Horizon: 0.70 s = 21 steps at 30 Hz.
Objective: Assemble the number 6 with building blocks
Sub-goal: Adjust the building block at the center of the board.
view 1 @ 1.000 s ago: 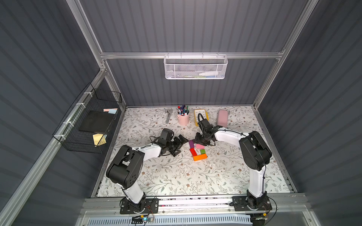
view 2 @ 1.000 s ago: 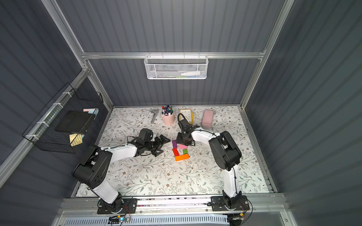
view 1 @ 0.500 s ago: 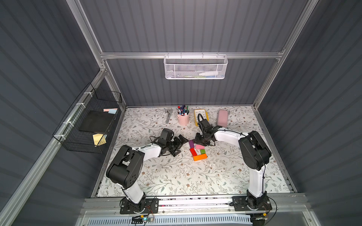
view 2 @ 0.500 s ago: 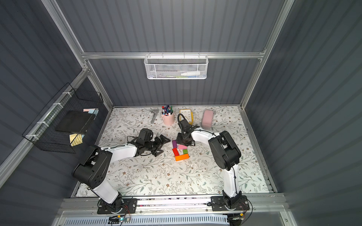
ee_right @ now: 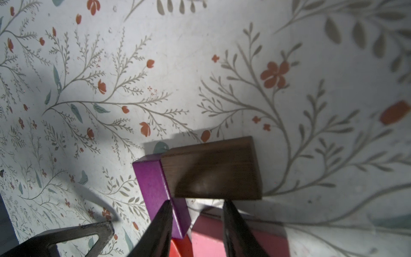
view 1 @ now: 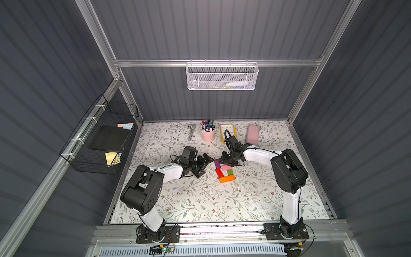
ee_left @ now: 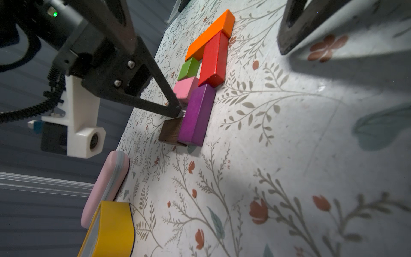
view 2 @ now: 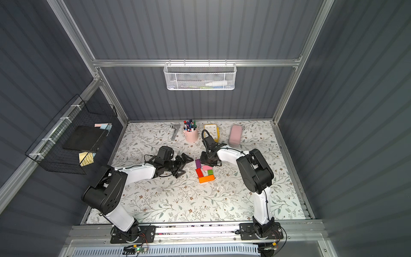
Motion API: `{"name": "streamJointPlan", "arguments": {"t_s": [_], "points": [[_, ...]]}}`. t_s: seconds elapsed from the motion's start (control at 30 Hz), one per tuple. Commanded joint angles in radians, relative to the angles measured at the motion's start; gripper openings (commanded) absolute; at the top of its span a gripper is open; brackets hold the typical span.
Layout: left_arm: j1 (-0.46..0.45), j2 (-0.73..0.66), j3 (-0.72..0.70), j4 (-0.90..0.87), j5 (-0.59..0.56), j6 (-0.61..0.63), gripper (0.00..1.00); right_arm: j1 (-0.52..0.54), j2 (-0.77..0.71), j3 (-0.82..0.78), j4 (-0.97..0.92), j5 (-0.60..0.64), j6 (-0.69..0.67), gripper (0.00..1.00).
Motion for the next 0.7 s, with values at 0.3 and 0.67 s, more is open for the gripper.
{"name": "streamJointPlan", "arguments": {"t_s": [0.3, 0.67], "points": [[-0.008, -0.001, 0.005, -0.012, 0.003, -0.004, 0.99, 0.003, 0.001, -0.016, 0.003, -0.033, -0.018, 0.40], [-0.007, -0.008, -0.003, -0.009, 0.002, -0.004, 0.99, 0.003, -0.006, -0.033, 0.013, -0.048, -0.018, 0.40]]}}
